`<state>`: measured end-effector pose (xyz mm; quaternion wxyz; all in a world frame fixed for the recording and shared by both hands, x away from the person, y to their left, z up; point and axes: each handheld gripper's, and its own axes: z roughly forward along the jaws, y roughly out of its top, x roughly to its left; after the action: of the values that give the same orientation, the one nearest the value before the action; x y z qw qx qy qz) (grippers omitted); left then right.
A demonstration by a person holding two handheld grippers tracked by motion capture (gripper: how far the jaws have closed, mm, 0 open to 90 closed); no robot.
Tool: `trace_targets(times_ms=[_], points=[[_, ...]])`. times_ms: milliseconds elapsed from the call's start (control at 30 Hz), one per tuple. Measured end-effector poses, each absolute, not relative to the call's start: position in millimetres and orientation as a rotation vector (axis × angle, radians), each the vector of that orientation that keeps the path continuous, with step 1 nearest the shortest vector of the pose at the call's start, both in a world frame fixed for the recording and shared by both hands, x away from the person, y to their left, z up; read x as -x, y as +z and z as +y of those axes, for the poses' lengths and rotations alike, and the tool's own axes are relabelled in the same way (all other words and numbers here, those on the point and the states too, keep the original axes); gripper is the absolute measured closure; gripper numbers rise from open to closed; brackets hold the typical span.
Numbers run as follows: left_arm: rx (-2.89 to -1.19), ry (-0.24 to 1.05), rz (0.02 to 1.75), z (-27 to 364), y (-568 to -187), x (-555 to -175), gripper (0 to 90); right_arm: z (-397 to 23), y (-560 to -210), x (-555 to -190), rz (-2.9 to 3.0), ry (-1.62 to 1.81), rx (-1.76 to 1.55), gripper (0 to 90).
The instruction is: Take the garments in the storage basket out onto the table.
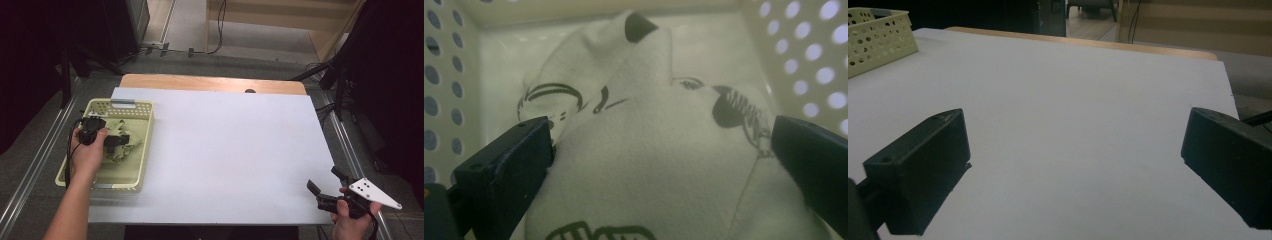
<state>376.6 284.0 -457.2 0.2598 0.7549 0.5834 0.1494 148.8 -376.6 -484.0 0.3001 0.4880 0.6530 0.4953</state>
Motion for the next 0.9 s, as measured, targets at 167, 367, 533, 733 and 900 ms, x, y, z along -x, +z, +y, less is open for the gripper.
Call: trace_targets(times_ms=[167, 367, 533, 733, 900], points=[[-2.087, 0.38, 1.604, 282, -463, -380, 0.0, -376, -484, -149, 1.735, 1.313, -1.296, 0.0], [-2.138, 0.35, 1.621, 279, -466, -383, 0.0, -376, -485, -150, 1.74, 1.314, -1.295, 0.0], [-2.155, 0.326, 1.663, 278, -470, -386, 0.0, -374, -485, -150, 1.745, 1.31, -1.29, 0.0], [-2.173, 0.348, 1.682, 274, -470, -388, 0.0, -374, -486, -151, 1.747, 1.306, -1.303, 0.0], [-2.173, 0.378, 1.693, 271, -472, -388, 0.0, -374, -487, -151, 1.755, 1.3, -1.296, 0.0]])
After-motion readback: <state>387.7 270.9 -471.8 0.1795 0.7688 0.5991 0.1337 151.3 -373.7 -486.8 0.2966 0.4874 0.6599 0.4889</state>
